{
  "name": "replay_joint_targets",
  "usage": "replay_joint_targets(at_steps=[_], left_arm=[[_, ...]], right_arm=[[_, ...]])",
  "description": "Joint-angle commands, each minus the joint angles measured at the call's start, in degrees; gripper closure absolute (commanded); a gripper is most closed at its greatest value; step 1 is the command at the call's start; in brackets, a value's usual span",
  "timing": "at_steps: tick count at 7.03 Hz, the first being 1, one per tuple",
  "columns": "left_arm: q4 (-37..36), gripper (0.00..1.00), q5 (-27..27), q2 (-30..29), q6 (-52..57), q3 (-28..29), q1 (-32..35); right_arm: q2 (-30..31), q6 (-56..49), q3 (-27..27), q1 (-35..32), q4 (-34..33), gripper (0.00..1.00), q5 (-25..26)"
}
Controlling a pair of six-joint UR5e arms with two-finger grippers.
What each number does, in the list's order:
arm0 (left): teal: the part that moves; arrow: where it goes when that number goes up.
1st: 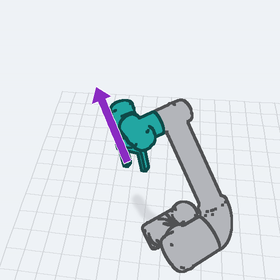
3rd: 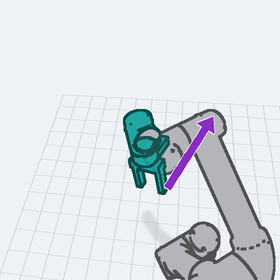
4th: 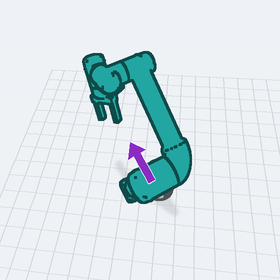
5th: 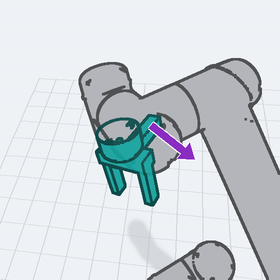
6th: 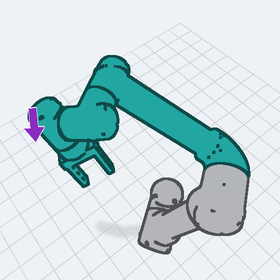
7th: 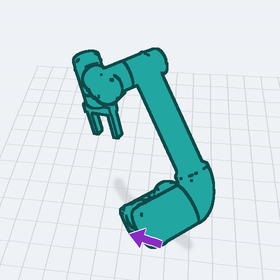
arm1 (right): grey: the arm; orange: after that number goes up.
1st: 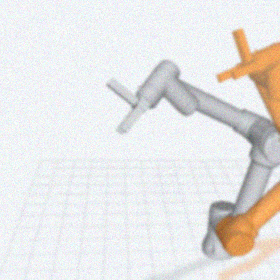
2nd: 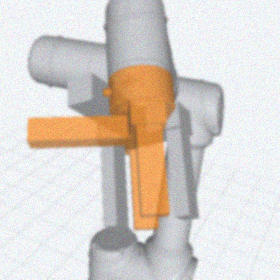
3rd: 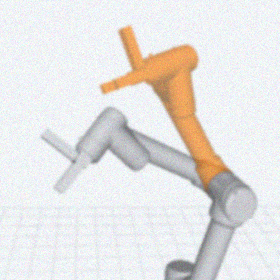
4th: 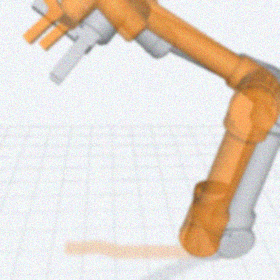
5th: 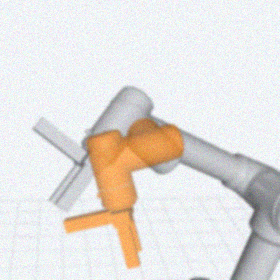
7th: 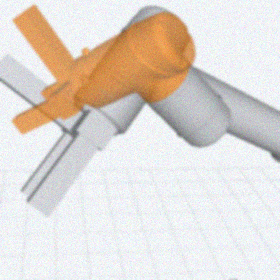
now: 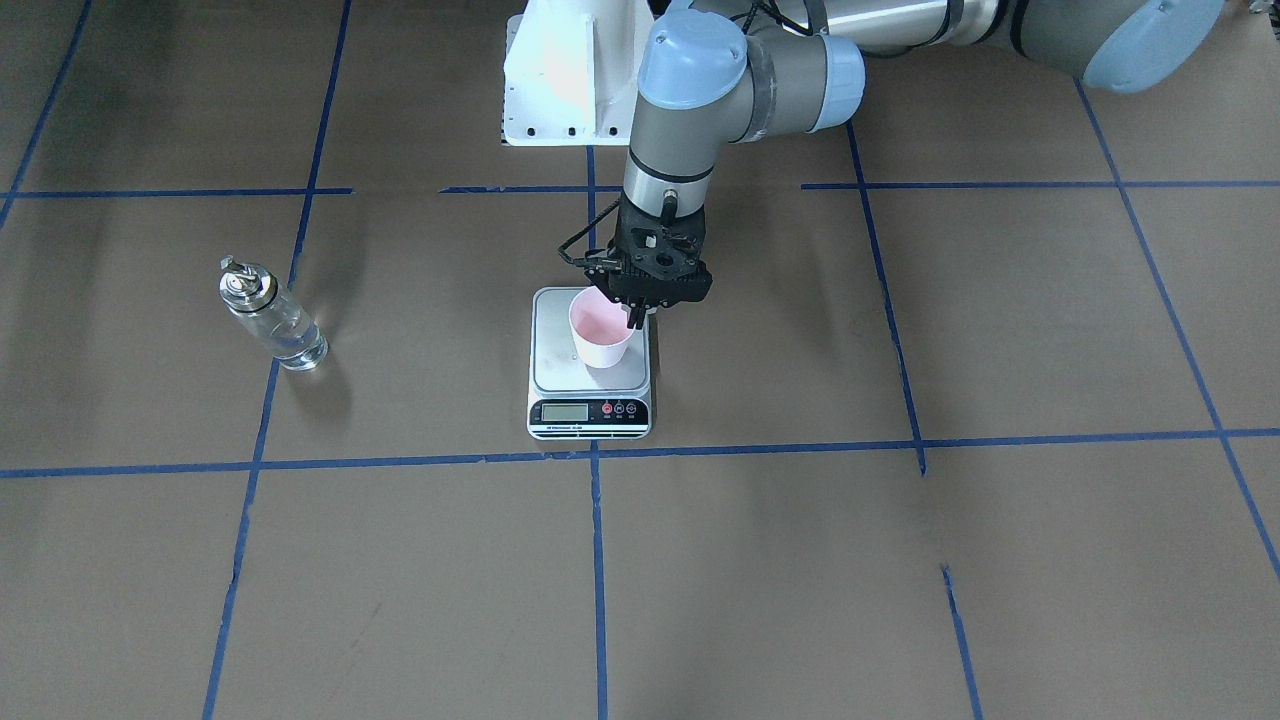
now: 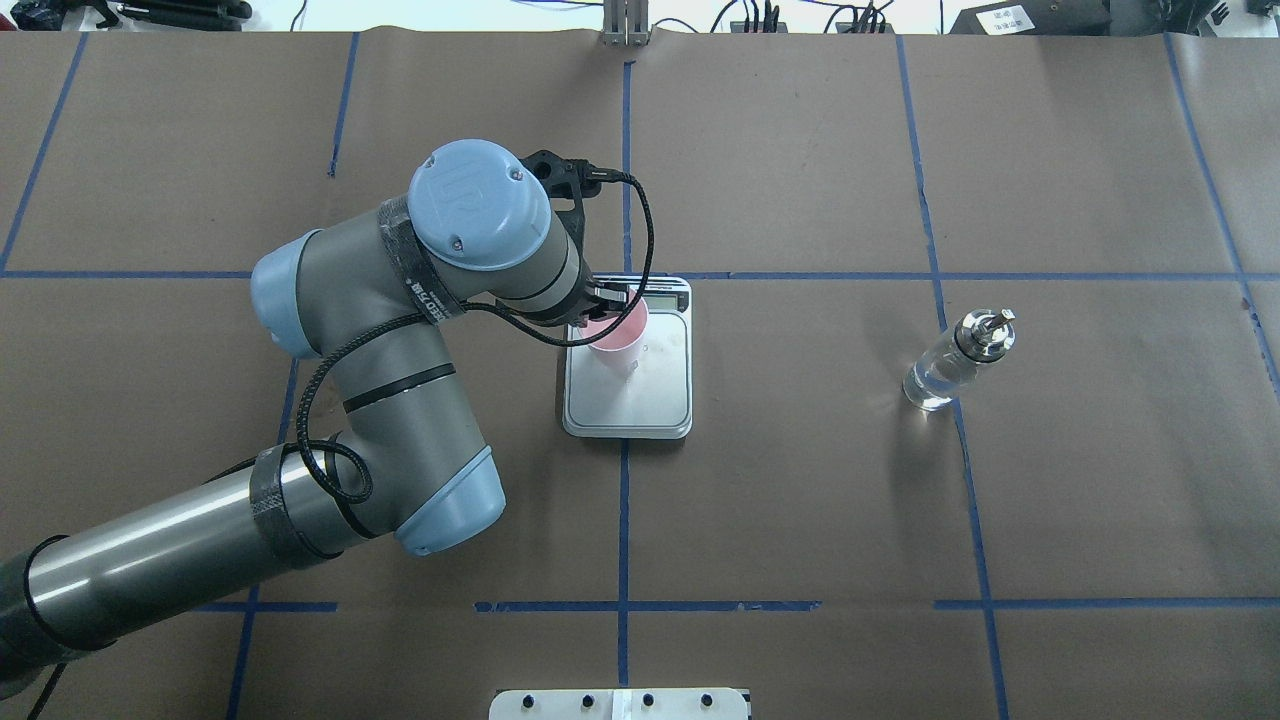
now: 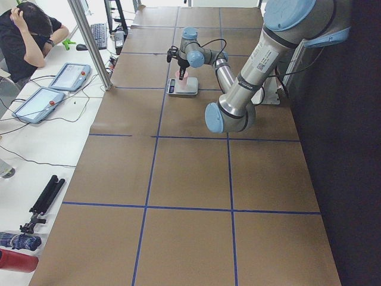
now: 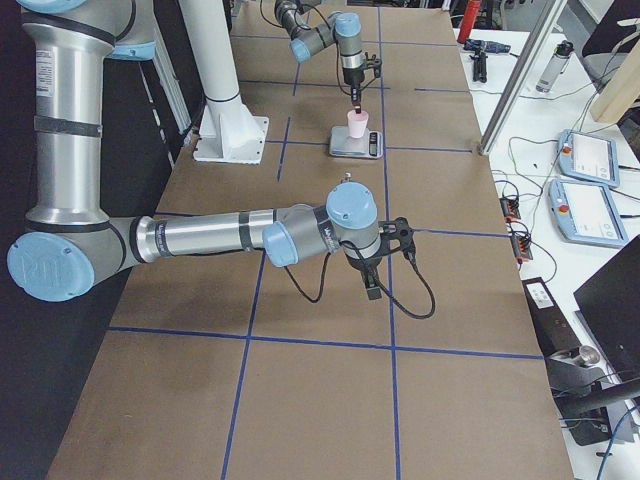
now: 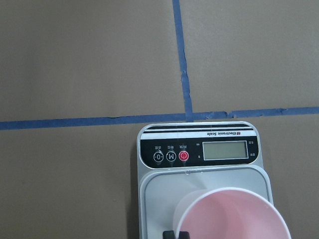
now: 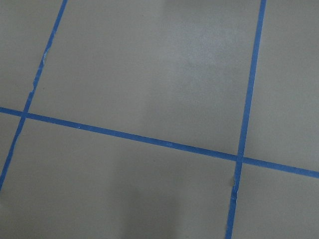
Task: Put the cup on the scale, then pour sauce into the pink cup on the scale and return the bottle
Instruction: 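Carry the pink cup with the left gripper onto the scale and release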
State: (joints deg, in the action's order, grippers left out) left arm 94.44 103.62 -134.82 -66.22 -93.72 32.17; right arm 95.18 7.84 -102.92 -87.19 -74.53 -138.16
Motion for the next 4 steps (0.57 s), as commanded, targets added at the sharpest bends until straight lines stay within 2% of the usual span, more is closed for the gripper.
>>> replay_joint_targets(at_steps=[1, 3, 4], left_arm=[[0.1, 0.72, 0.0, -0.1, 0.0, 0.3, -0.3], [0.7, 0.56, 0.0, -0.1, 0.0, 0.7, -0.4], [0.7, 0.37, -0.1, 0.3, 0.6, 0.6, -0.3]], right_arm=[[0.0, 0.1, 0.0, 0.0, 0.0, 0.0, -0.1], [0.0, 0.1, -0.1, 0.0, 0.1, 0.0, 0.0], [0.0, 0.1, -0.2, 0.0, 0.1, 0.0, 0.0]])
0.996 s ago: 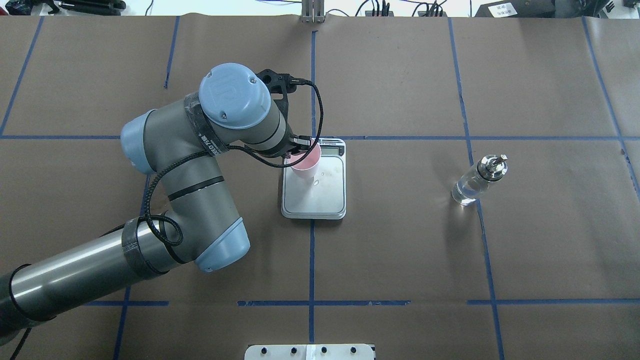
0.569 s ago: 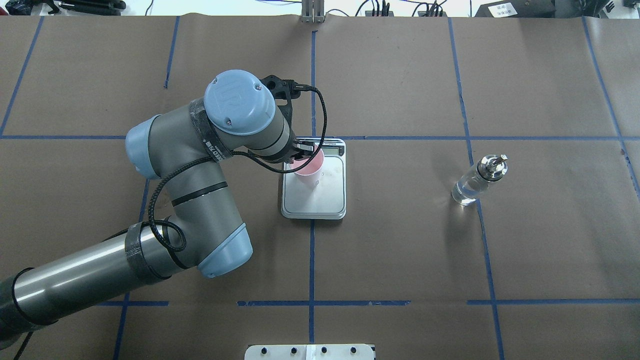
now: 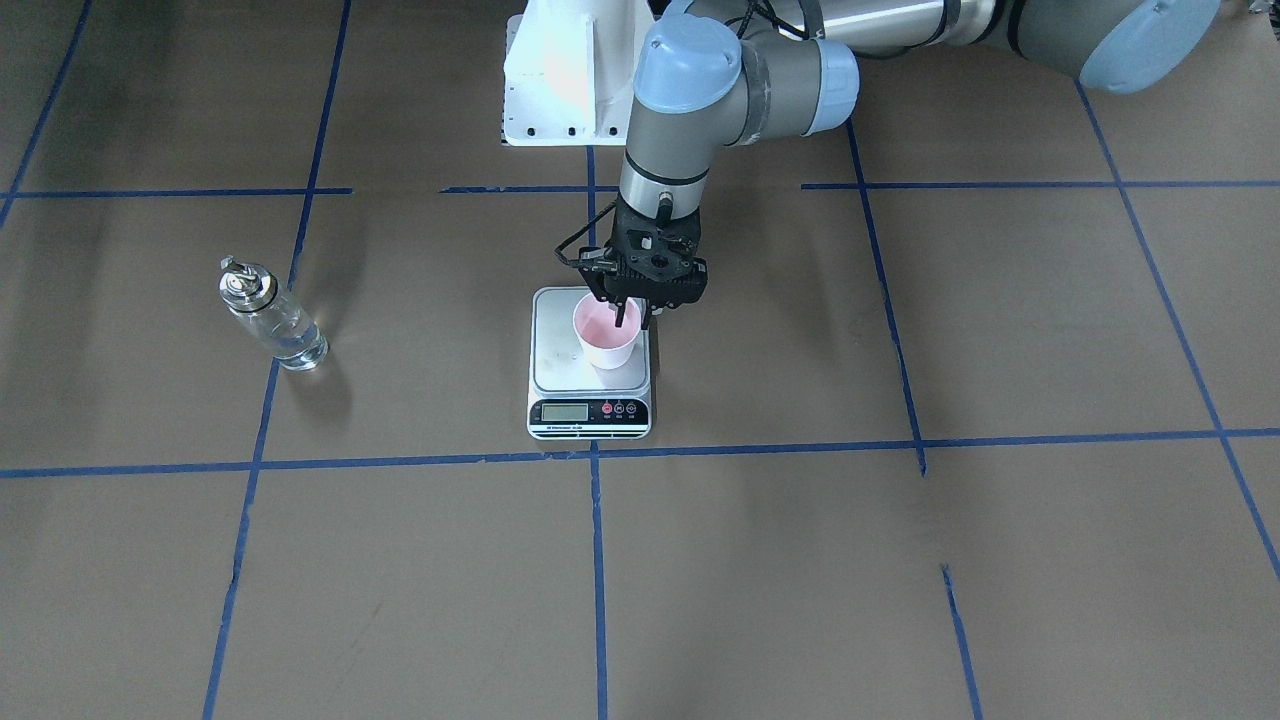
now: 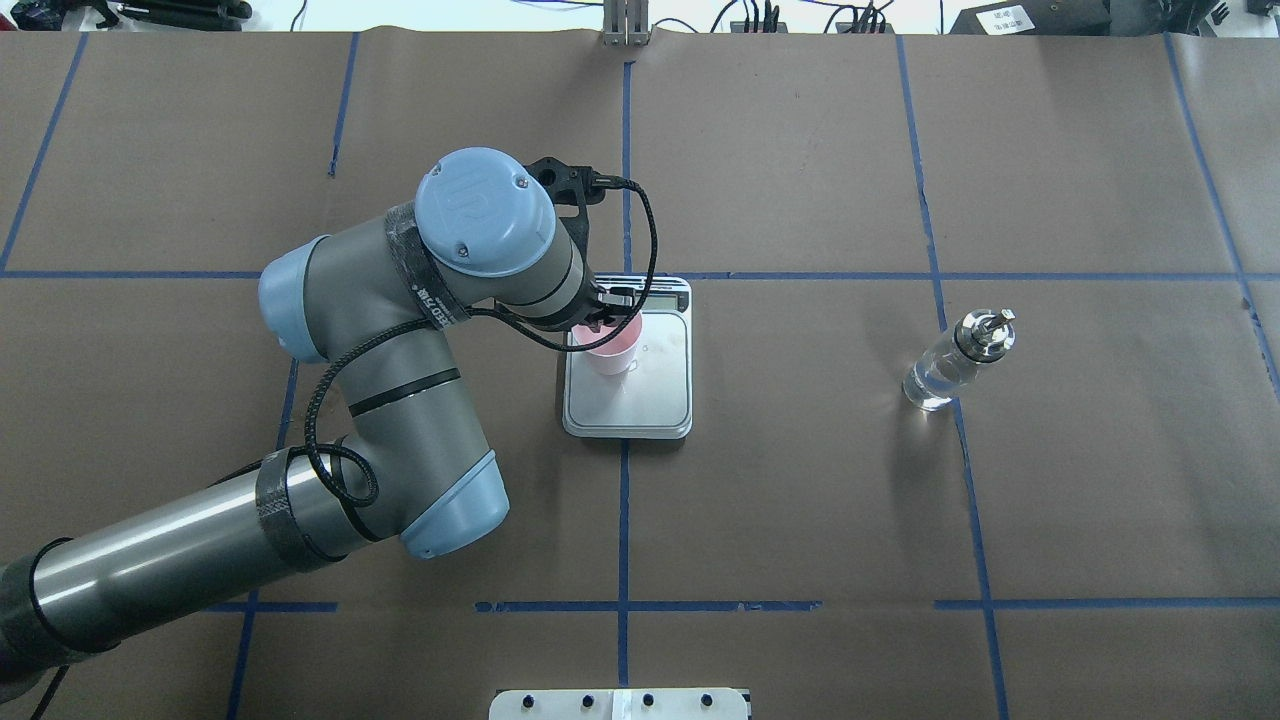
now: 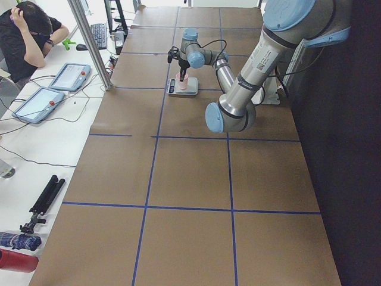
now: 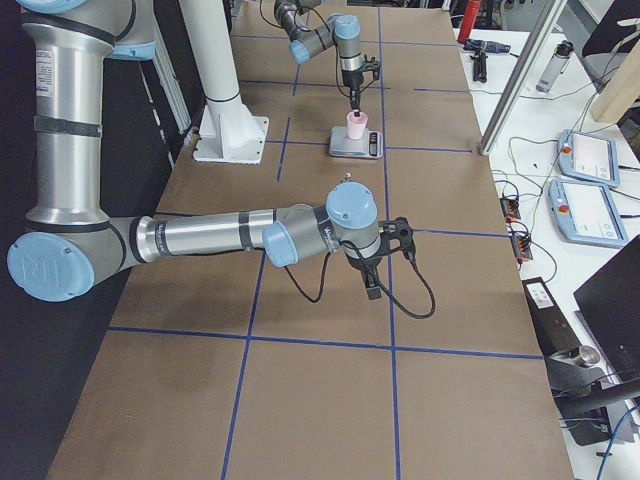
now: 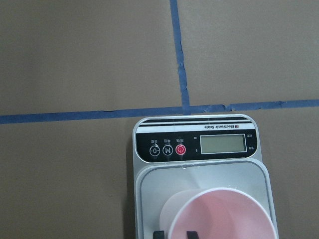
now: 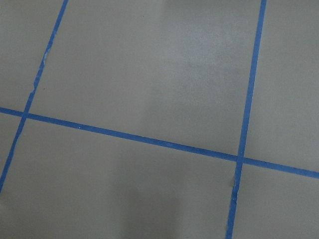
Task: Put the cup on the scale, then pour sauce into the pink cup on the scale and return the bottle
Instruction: 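Carry the pink cup with the left gripper onto the scale and release, then withdraw the left gripper away from the scale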
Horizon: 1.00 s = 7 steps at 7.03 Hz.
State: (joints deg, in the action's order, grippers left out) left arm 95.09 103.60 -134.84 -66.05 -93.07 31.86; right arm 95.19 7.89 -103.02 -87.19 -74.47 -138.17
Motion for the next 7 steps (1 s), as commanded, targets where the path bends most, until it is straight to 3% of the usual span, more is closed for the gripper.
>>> replay_joint_targets(at_steps=[1, 3, 4, 5, 7], left_arm=[[-0.3, 0.0, -0.2, 0.5, 2.7, -0.8, 0.2], [-1.0, 0.0, 0.3, 3.2, 11.2, -4.5, 3.8], [-2.7, 0.0, 0.4, 6.7, 17.0, -8.9, 6.1], [-4.9, 0.0, 0.7, 10.7, 24.7, -14.0, 9.6], [-5.5, 0.0, 3.9, 18.4, 39.9, -18.1, 18.5]], right_arm=[[0.0, 0.0, -0.2, 0.0, 0.0, 0.0, -0.1], [-0.2, 0.5, -1.0, 0.0, 0.0, 0.0, -0.3], [-0.2, 4.8, -2.8, 0.1, 0.1, 0.0, -1.4], [-0.1, 10.9, -6.7, 1.7, 0.1, 0.0, -1.8], [-0.3, 31.1, -15.9, 10.1, 2.9, 0.0, -0.4]])
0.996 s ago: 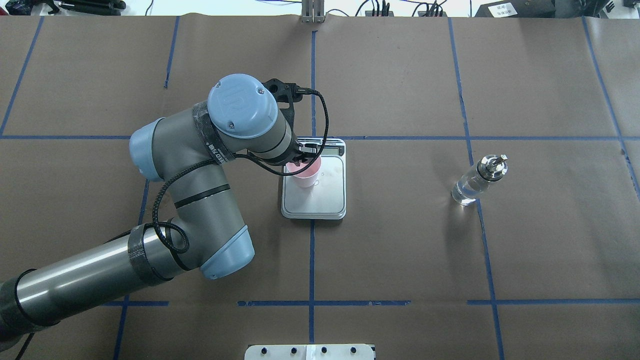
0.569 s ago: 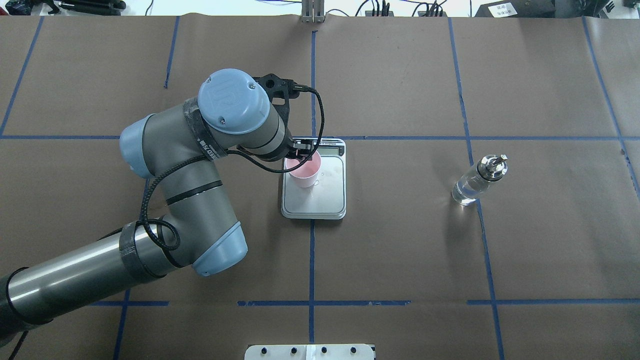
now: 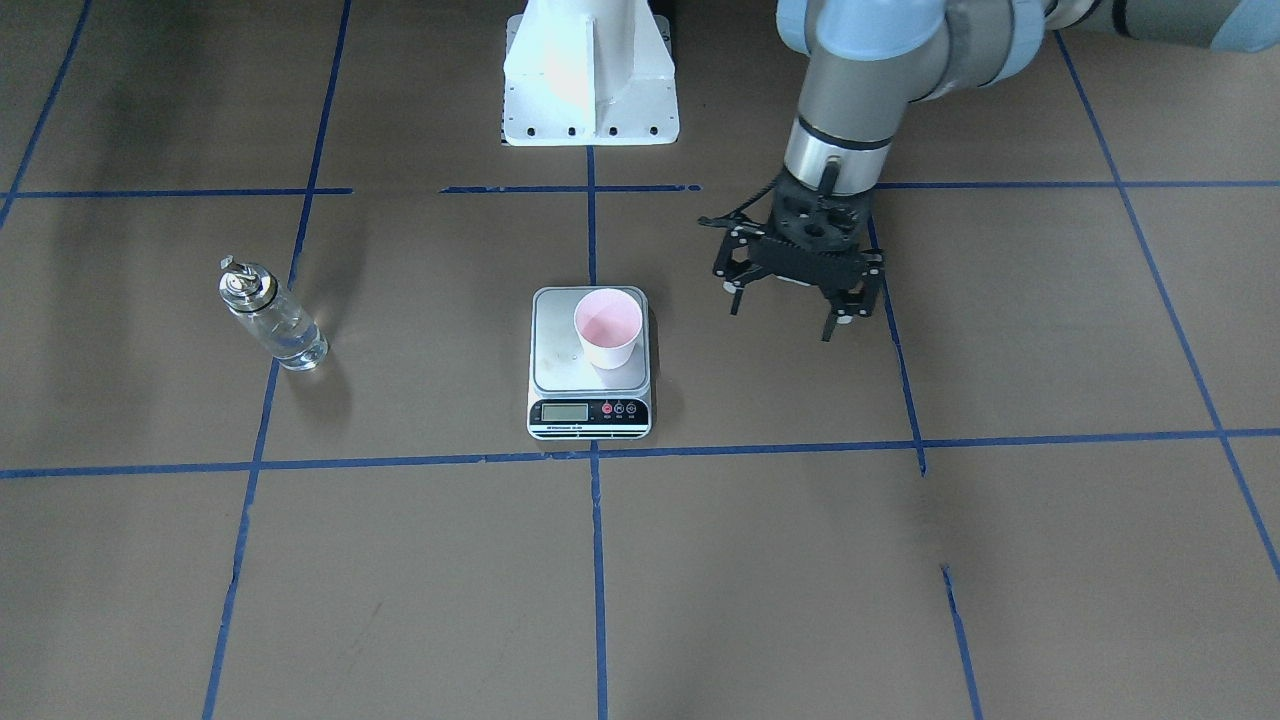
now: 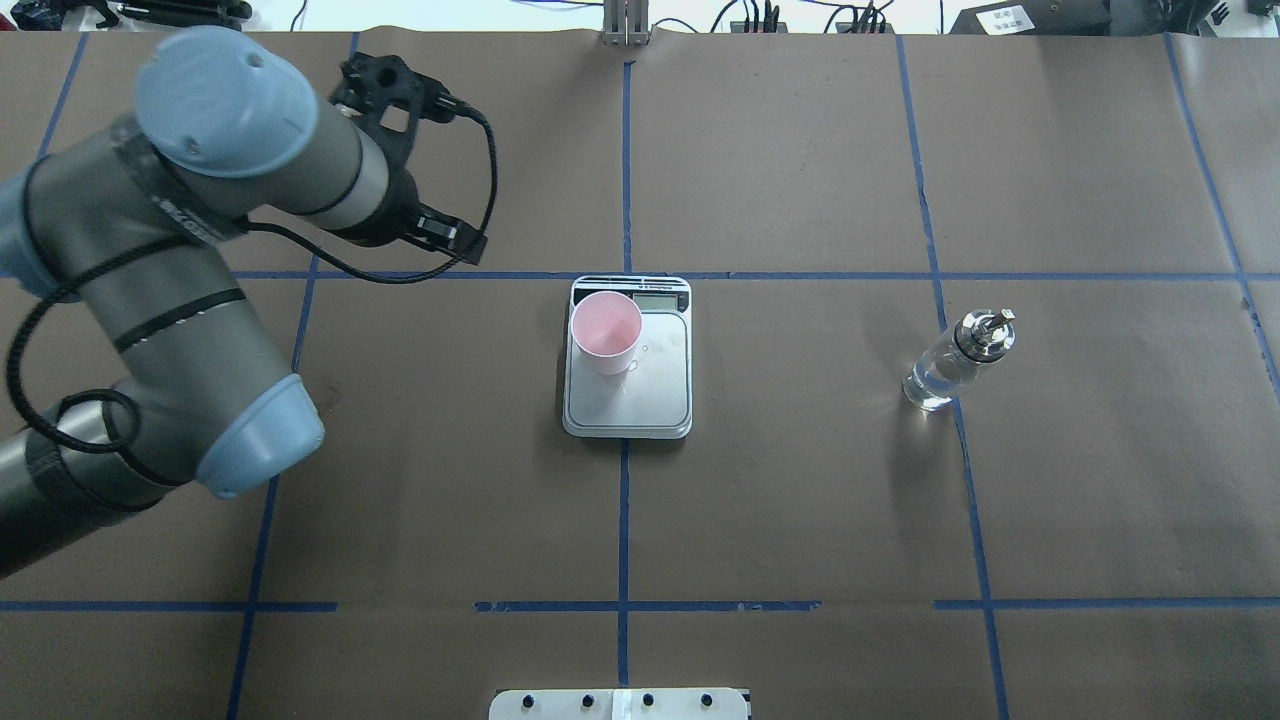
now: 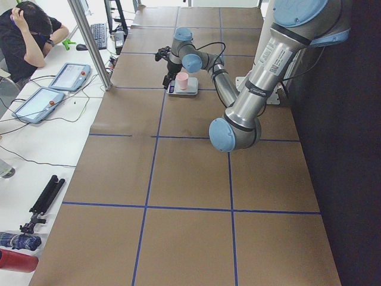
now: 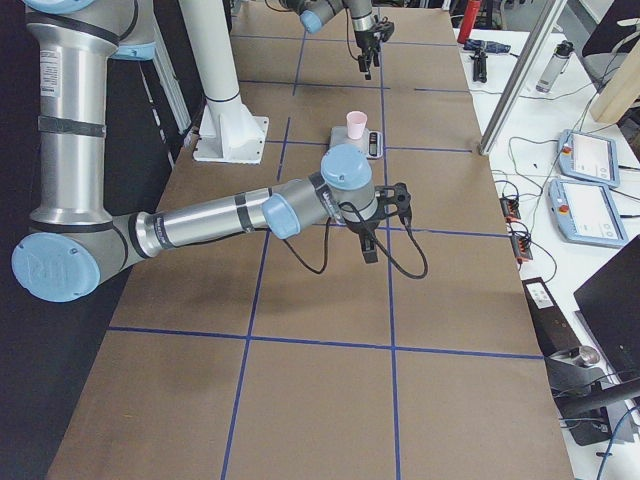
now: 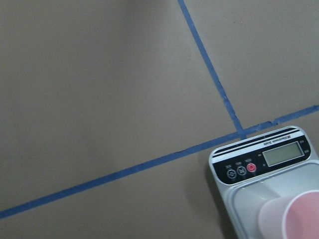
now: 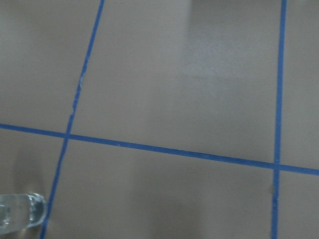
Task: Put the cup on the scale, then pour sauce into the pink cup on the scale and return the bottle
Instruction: 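Withdraw the left gripper away from the scale, then reach the right gripper to the glass sauce bottle and grasp it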
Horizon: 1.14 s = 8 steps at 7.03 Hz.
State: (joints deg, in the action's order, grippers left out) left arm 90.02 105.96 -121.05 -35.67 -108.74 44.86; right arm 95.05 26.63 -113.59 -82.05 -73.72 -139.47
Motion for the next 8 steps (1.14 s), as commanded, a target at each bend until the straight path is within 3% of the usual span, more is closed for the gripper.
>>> replay_joint_targets(at_steps=[1, 3, 4, 5, 6, 8], left_arm=[[-0.5, 0.0, 3.6, 7.9, 20.6, -2.2, 12.1], [-0.5, 0.0, 13.2, 14.5, 38.9, 0.1, 28.4], [0.6, 0.0, 16.8, 19.2, 39.4, 2.1, 32.9], [2.6, 0.0, 17.1, 22.3, 39.9, 2.4, 35.0], [2.2, 0.0, 16.9, 23.7, 39.9, 3.5, 37.5], [2.7, 0.0, 17.8, 27.8, 39.6, 0.6, 37.8]], right_arm=[[-0.4, 23.0, -8.5, 10.3, 5.6, 0.0, 4.3], [-0.5, 40.8, -17.5, 27.1, 5.7, 0.0, 21.6], [-0.4, 46.8, -20.5, 35.0, 5.4, 0.0, 30.3], [0.3, 51.3, -22.0, 42.3, 5.3, 0.0, 39.0], [2.8, 51.8, -22.0, 49.5, 5.7, 0.0, 50.9], [6.3, 53.5, -21.6, 59.2, 6.0, 0.0, 65.9]])
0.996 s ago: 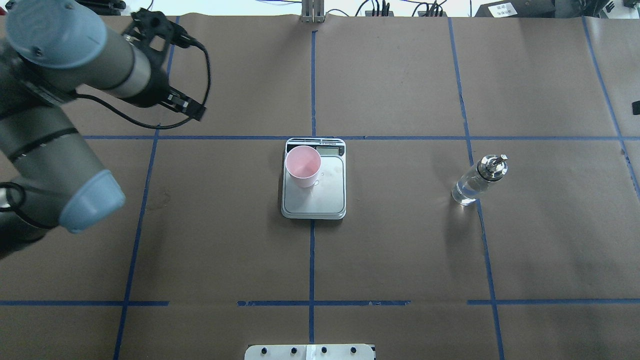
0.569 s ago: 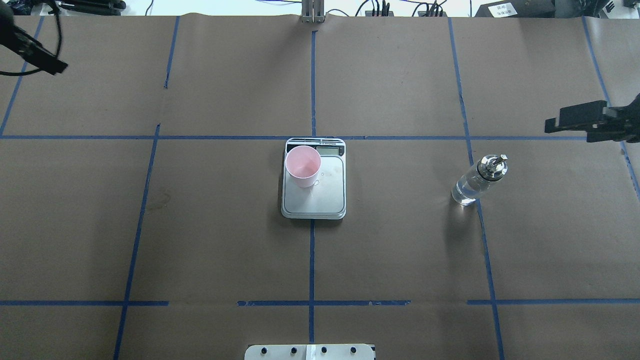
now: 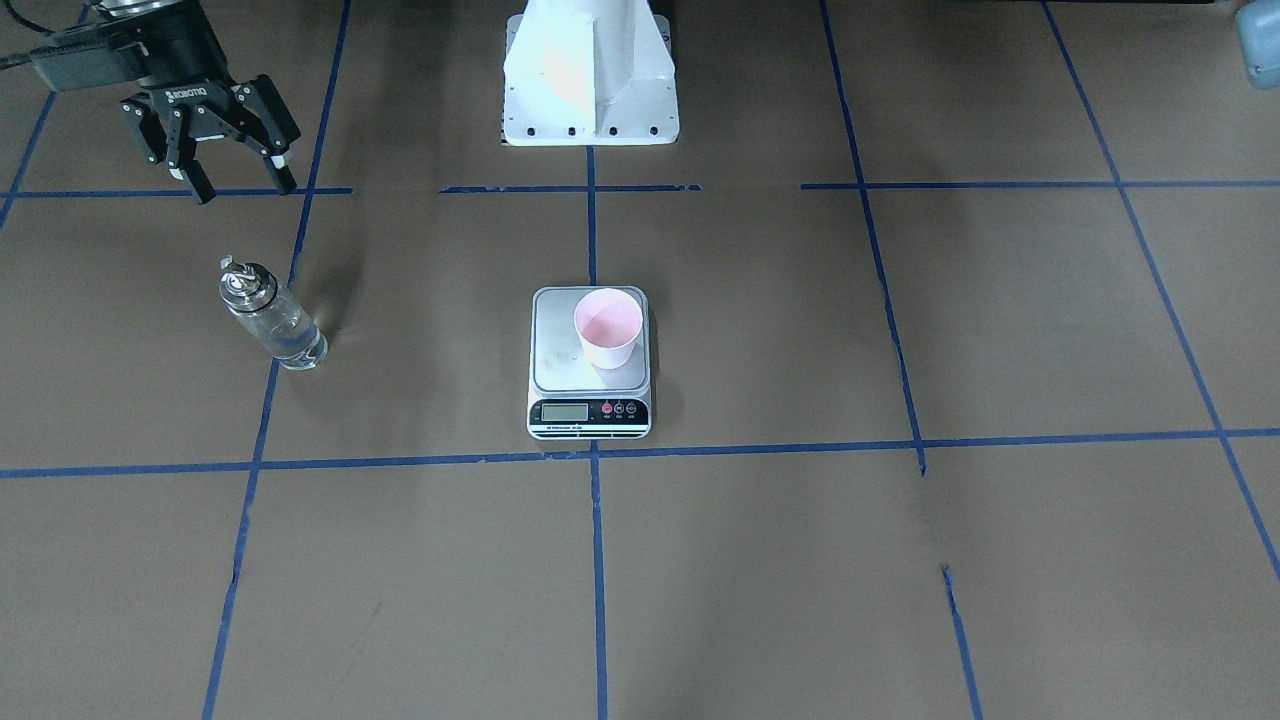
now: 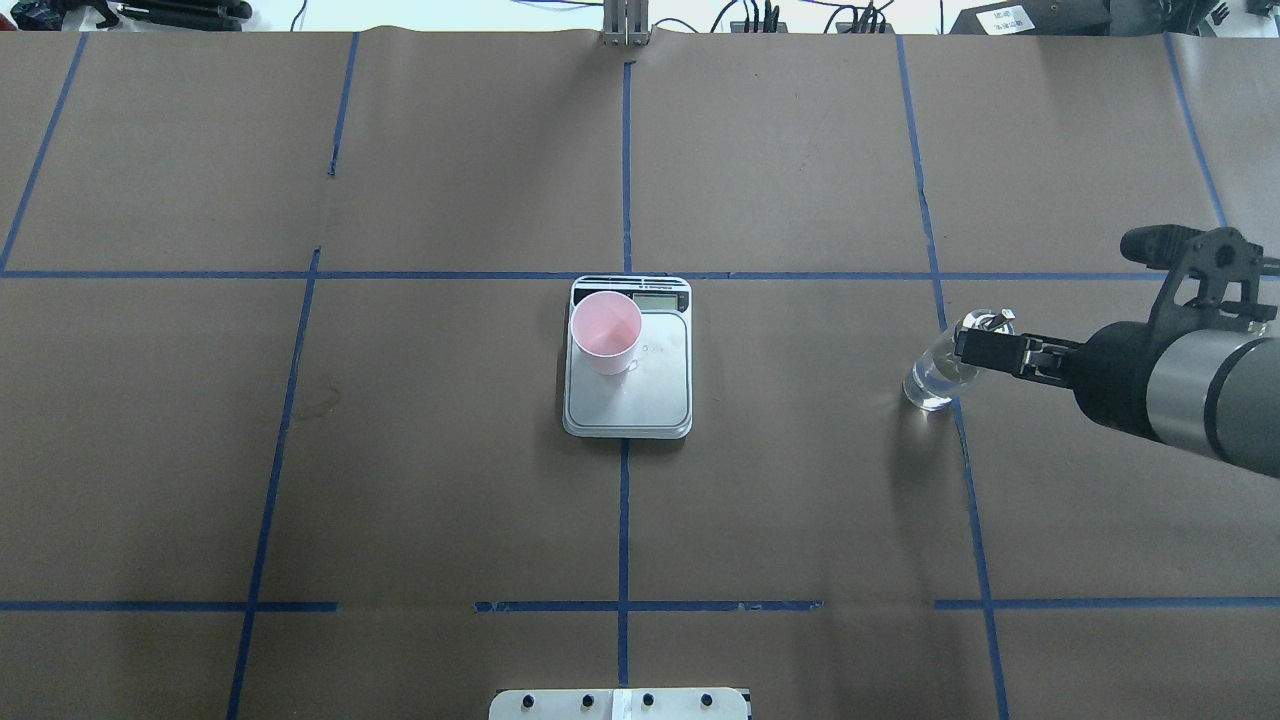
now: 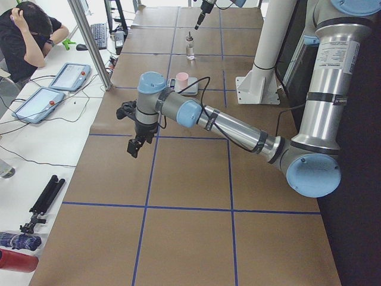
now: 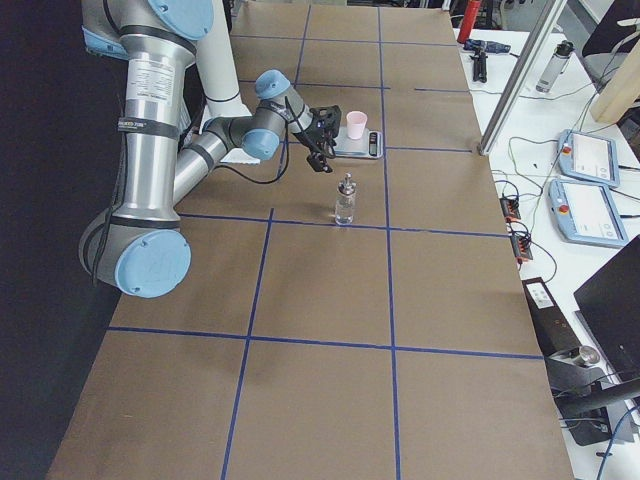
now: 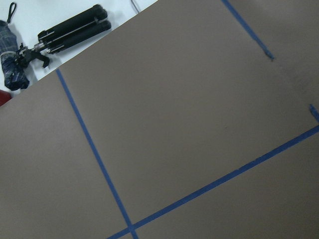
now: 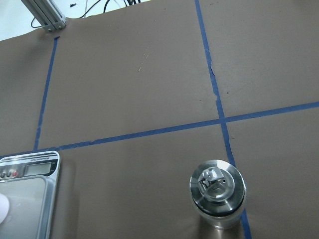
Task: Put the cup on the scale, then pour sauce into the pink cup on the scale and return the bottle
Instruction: 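Reach the right gripper to the glass sauce bottle and grasp it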
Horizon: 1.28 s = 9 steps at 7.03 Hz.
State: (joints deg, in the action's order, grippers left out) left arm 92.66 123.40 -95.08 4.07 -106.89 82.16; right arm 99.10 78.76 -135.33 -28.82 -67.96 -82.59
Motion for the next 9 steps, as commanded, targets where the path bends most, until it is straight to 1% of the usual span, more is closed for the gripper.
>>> replay_joint_targets(at_steps=[1, 3, 4, 6, 7, 8, 9], left_arm=[[0.1, 0.0, 0.4, 1.8, -0.1, -1.2, 0.5], [0.0, 0.0, 1.0, 1.8, 0.0, -1.2, 0.5], [0.0, 0.0, 3.1, 1.8, -0.1, -1.3, 0.5], [0.0, 0.0, 3.2, 1.9, -0.1, -1.3, 0.5], [0.0, 0.0, 3.2, 1.8, -0.1, -1.3, 0.4], [0.0, 0.0, 3.2, 1.9, -0.1, -1.3, 0.5], [0.0, 0.0, 3.2, 1.9, -0.1, -1.3, 0.5]], right_arm=[[3.0, 2.4, 1.4, 9.1, 1.4, 0.0, 14.5], [2.9, 2.5, 12.7, 12.0, 13.6, 0.0, 23.0], [2.9, 2.6, 14.5, 13.1, 14.2, 0.0, 25.6], [2.2, 2.7, 18.2, 15.8, 14.5, 0.0, 30.6], [2.0, 2.6, 19.7, 15.9, 15.7, 0.0, 30.9], [0.1, 2.6, 22.4, 15.9, 16.4, 0.0, 31.3], [-3.1, 2.6, 25.5, 15.9, 16.4, 0.0, 32.5]])
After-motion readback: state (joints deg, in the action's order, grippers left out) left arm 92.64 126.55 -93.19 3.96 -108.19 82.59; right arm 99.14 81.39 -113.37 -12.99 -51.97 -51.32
